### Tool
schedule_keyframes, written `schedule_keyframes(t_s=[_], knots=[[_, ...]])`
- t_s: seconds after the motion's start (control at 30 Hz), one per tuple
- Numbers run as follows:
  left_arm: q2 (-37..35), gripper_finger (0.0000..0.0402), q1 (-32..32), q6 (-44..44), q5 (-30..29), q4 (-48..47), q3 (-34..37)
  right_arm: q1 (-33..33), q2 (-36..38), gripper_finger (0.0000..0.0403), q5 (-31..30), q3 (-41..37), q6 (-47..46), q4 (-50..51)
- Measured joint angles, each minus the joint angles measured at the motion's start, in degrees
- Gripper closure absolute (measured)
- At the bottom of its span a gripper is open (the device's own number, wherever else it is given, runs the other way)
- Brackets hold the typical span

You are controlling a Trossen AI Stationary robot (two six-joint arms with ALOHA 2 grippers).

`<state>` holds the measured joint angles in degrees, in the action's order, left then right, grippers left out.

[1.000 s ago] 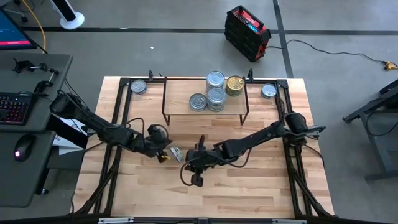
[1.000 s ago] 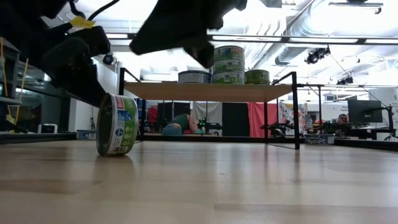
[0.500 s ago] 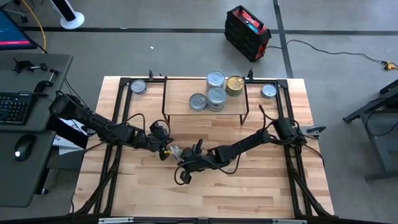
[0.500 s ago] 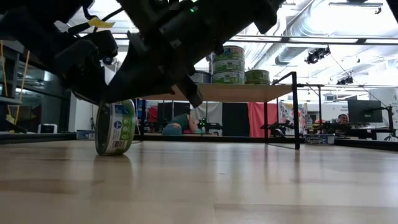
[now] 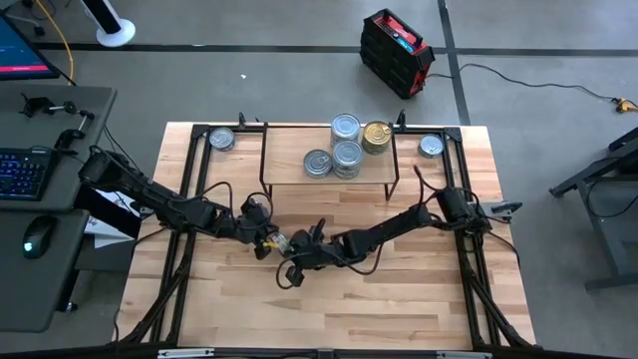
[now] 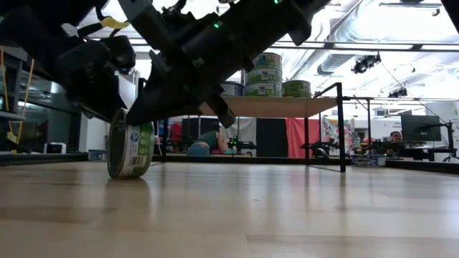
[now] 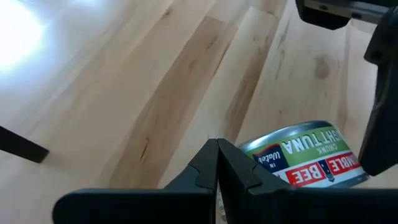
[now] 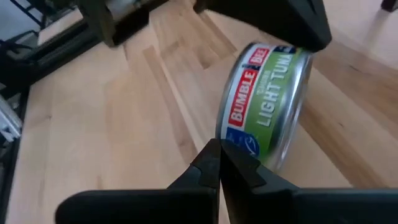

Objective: Stack canned seafood by type on shelf
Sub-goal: Stack the light green tuna can on top of the other light green tuna can on the shelf

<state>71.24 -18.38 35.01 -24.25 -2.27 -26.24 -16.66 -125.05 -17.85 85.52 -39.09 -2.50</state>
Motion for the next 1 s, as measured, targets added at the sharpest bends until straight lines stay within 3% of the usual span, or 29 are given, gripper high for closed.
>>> schedule_keyframes(t_s=[1.0], knots=[[-0.1,0.0402,-11.3,15.8,-0.1,-2.5,0.0,0.1,0.3,0.0403,8.8,0.1,2.0,1.4]])
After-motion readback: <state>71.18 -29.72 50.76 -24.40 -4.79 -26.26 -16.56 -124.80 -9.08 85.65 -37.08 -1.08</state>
